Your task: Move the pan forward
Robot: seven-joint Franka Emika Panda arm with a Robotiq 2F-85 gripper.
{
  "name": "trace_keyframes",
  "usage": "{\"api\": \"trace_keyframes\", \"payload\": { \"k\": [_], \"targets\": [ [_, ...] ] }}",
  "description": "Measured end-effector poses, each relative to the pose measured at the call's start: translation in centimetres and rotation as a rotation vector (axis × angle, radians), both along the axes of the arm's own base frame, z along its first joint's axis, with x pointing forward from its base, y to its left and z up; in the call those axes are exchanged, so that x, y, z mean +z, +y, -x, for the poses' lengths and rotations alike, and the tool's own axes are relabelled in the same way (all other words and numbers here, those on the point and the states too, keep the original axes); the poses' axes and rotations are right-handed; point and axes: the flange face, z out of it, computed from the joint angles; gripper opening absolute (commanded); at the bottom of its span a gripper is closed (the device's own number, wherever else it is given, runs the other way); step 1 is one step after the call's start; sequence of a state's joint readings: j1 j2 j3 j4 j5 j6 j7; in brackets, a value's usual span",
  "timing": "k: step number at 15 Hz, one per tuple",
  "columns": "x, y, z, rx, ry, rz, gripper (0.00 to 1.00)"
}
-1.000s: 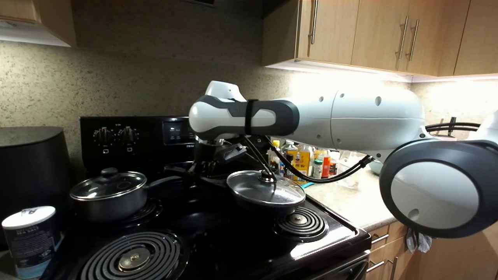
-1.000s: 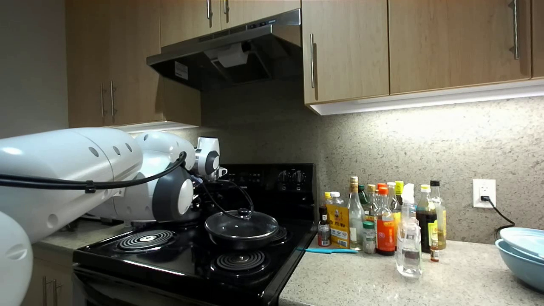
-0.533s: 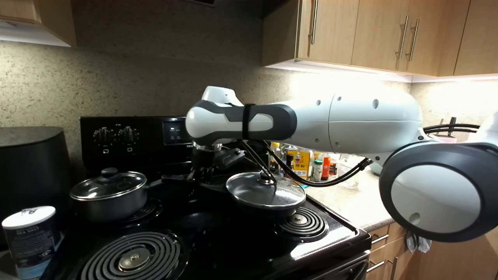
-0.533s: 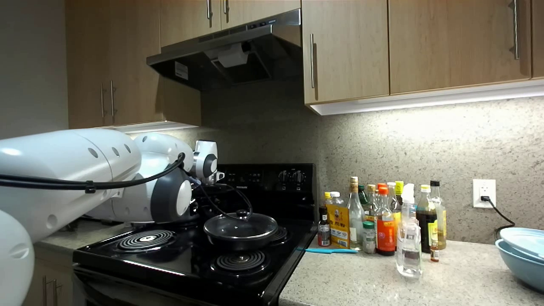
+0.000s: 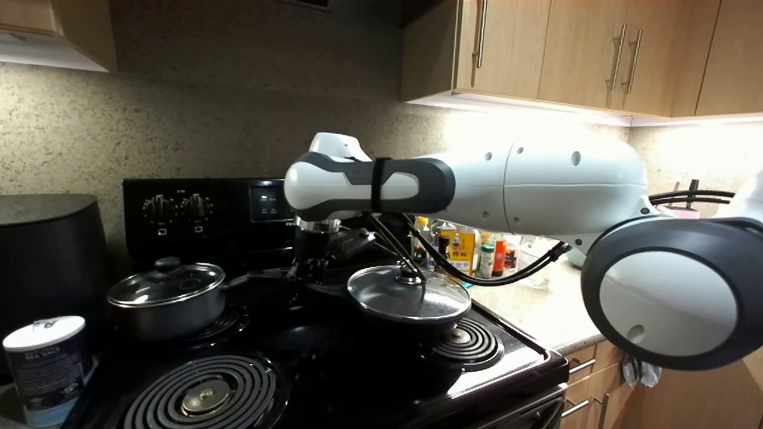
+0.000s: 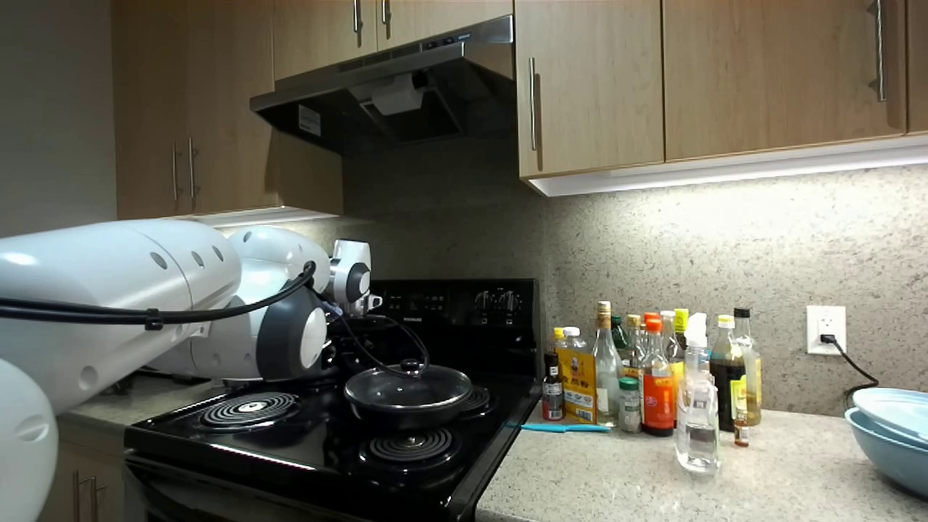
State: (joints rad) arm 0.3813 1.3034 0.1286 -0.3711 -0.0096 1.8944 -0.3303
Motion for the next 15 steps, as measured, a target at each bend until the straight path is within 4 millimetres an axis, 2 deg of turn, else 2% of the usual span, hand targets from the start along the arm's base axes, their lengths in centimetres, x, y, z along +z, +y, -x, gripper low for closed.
{"api": "trace_keyframes", "payload": {
  "k": [7, 11, 15],
  "targets": [
    [-1.3, 0.0, 0.1, 0.000, 0.015, 0.008, 0.00],
    [-3.1, -2.0, -0.6, -0.081, 0.050, 0.006, 0.00],
    [-3.1, -4.2, -1.5, -0.187, 0.071, -0.018, 0.00]
  ]
}}
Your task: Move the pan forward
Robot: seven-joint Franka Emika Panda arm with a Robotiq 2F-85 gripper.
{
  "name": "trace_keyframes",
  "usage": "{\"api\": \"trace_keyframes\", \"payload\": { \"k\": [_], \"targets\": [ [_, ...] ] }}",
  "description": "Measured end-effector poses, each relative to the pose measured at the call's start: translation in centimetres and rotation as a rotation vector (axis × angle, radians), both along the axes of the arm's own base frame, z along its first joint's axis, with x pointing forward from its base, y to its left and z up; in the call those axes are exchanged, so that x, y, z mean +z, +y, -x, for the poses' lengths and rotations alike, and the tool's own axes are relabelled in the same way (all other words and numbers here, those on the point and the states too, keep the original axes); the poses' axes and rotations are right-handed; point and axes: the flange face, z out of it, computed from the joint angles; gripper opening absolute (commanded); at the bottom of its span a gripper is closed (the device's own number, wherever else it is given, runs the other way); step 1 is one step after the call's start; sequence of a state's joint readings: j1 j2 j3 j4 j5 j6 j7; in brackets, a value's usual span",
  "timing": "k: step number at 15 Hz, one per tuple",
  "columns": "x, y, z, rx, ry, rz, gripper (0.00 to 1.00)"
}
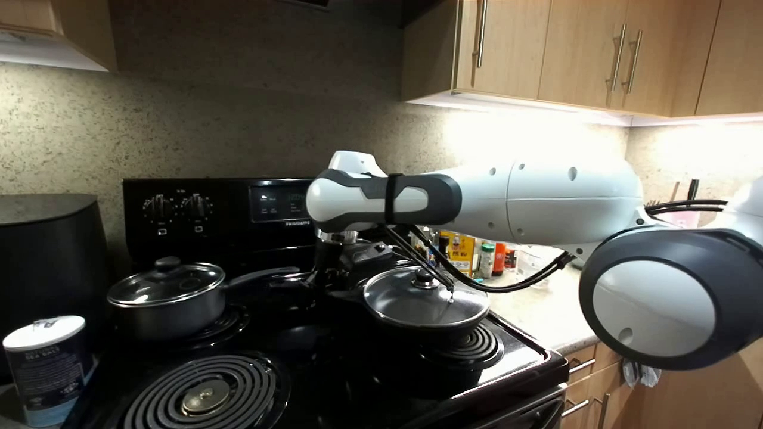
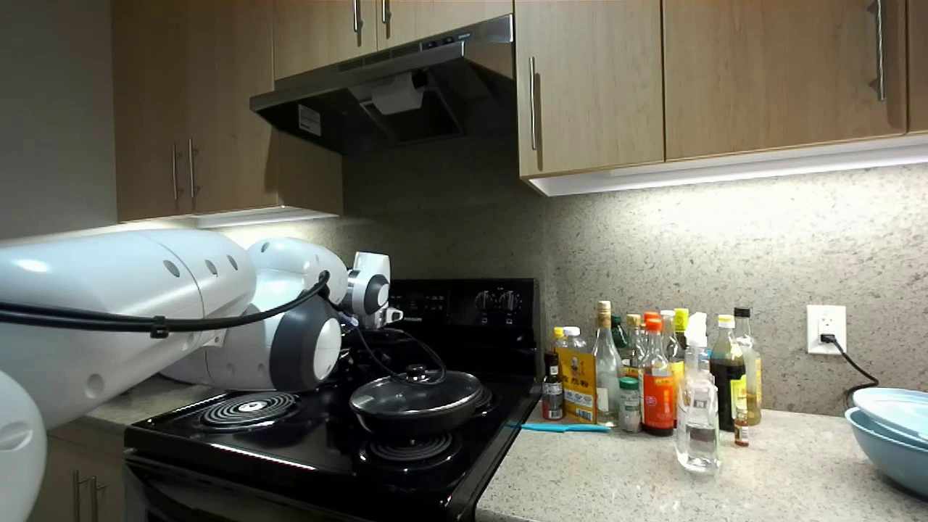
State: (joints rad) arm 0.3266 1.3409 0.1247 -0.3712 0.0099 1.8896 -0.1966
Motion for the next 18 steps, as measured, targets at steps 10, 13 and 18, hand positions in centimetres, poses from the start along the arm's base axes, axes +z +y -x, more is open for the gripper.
{"api": "trace_keyframes", "payload": {
  "k": [10, 13, 18],
  "targets": [
    [0.1, -0.3, -0.1, -0.033, 0.014, -0.026, 0.00],
    [0.2, 0.5, 0.2, -0.026, 0.035, -0.072, 0.00],
    [0.1, 1.3, 0.7, -0.023, 0.077, -0.117, 0.00]
  ]
}}
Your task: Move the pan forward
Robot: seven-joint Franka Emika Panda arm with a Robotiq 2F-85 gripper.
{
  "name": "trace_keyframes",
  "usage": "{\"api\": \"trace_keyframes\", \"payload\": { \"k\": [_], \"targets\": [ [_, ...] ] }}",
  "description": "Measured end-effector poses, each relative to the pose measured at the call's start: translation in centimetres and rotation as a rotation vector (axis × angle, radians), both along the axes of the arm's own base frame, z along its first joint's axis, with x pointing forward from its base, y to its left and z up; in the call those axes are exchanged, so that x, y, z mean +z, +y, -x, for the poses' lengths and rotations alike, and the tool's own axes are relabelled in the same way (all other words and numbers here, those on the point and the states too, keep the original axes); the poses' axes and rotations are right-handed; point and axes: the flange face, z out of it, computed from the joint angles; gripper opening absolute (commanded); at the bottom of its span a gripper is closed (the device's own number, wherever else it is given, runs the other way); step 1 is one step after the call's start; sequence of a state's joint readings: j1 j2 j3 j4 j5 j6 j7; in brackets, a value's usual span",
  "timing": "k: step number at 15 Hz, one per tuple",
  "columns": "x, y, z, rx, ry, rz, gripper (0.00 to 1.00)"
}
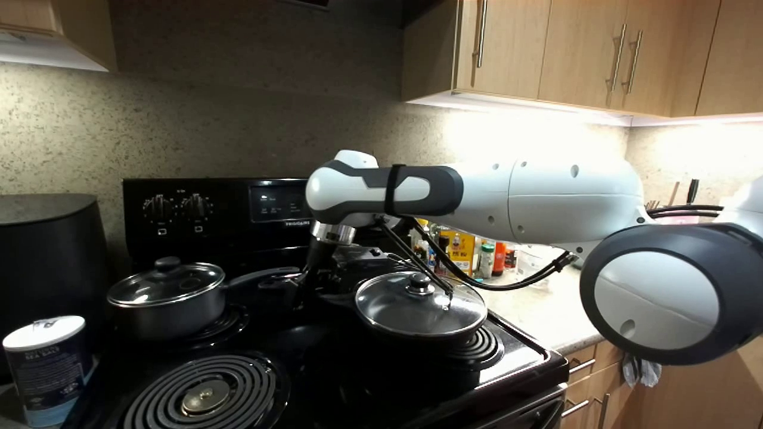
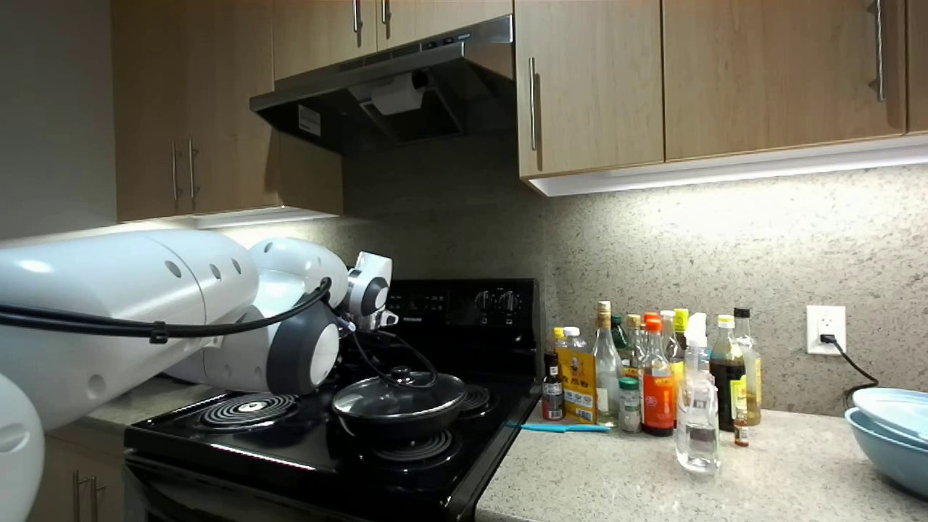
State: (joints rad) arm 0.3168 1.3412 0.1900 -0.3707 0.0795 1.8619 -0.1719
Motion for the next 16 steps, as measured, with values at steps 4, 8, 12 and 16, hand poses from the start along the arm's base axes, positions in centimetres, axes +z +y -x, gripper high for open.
{"api": "trace_keyframes", "payload": {
  "k": [4, 8, 12, 16],
  "targets": [
    [0.0, 0.0, 0.0, 0.000, 0.000, 0.001, 0.00],
    [-0.5, -0.1, 0.0, 0.000, 0.007, 0.004, 0.00],
    [-1.8, -1.3, 0.0, -0.032, 0.058, 0.007, 0.00],
    [-2.0, -3.0, -0.6, -0.091, 0.080, -0.014, 0.00]
  ]
}}
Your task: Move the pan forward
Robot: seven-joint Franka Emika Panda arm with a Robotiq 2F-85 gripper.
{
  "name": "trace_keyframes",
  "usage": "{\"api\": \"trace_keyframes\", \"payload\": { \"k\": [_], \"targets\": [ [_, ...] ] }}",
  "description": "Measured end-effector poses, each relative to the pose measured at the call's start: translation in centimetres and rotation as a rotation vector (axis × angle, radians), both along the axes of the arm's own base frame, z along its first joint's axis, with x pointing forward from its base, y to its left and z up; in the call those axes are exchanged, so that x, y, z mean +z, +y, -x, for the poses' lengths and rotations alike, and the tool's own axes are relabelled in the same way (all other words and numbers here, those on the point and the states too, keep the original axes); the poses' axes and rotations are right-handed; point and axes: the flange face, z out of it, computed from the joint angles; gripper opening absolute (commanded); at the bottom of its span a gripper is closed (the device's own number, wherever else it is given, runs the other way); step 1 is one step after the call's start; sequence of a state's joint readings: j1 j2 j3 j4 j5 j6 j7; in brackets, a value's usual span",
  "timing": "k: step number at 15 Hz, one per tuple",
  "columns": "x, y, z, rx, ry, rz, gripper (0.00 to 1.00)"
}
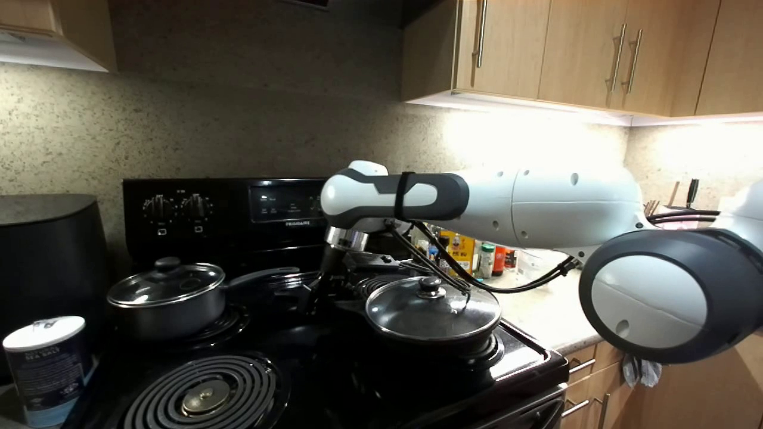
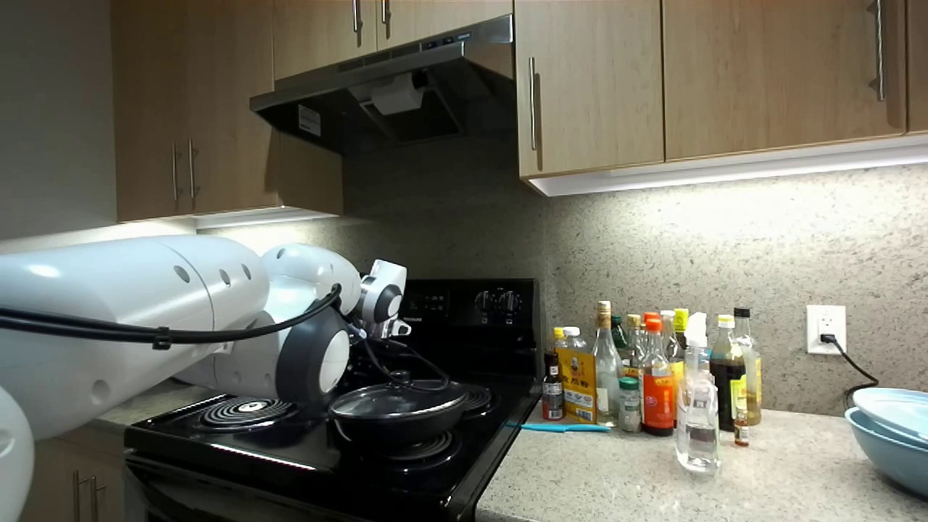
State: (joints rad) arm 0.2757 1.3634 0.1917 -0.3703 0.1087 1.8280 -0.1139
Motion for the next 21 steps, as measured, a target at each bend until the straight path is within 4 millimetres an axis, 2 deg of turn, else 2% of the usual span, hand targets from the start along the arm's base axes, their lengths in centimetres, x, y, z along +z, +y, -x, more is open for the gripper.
{"api": "trace_keyframes", "payload": {
  "k": [12, 21],
  "targets": [
    [0.3, -0.9, -0.4, -0.013, -0.005, -0.007, 0.00],
    [1.6, -4.8, -1.8, -0.065, -0.024, -0.006, 0.00]
  ]
}}
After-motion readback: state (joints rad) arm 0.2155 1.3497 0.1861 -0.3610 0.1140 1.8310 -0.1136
